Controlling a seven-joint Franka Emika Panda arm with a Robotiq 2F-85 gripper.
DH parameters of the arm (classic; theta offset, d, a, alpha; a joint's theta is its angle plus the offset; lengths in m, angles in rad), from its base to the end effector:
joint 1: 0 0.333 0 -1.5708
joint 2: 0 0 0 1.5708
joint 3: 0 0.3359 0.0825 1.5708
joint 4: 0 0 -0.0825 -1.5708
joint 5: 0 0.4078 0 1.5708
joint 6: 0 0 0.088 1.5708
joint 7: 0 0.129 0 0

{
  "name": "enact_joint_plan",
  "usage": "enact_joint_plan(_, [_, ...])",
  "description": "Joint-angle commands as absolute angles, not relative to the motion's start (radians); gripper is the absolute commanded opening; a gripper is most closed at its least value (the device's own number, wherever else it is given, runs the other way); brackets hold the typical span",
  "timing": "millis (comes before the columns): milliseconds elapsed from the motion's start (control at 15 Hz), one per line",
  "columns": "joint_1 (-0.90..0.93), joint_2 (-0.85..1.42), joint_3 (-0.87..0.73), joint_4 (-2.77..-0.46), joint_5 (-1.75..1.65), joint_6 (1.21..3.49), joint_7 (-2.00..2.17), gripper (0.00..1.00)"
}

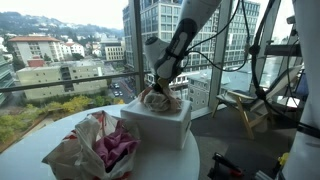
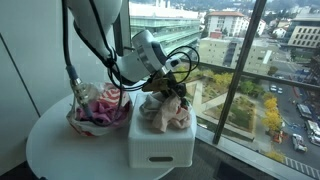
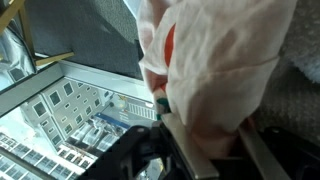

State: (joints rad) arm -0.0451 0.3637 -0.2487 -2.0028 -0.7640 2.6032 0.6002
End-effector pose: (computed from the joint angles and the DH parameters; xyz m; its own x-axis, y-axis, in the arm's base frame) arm 0.6308 -0.1778 0.2837 0.9319 -0.1500 0.3303 -0.2929 -0.8484 0.4410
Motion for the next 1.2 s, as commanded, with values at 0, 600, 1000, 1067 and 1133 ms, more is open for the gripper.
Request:
enact_joint_plan(0, [-0.003,0.332,-0.287,-2.008,-0.844,2.602,0.653,0.13])
enact_joint_plan(600, [0.006,0.133,-0.252,-2.037,-1.215,2.464,0.966,0.02])
enact_joint_plan(1000, [-0.027,-0.014,-0.187,-2.065,-1.414,2.392,1.209,0.02])
enact_joint_plan(1067, [-0.032,-0.044,-0.176,-2.073,-1.441,2.386,1.243,0.02])
enact_joint_plan(1133, [-0.037,-0.071,-0.165,-2.081,-1.460,2.381,1.271,0.02])
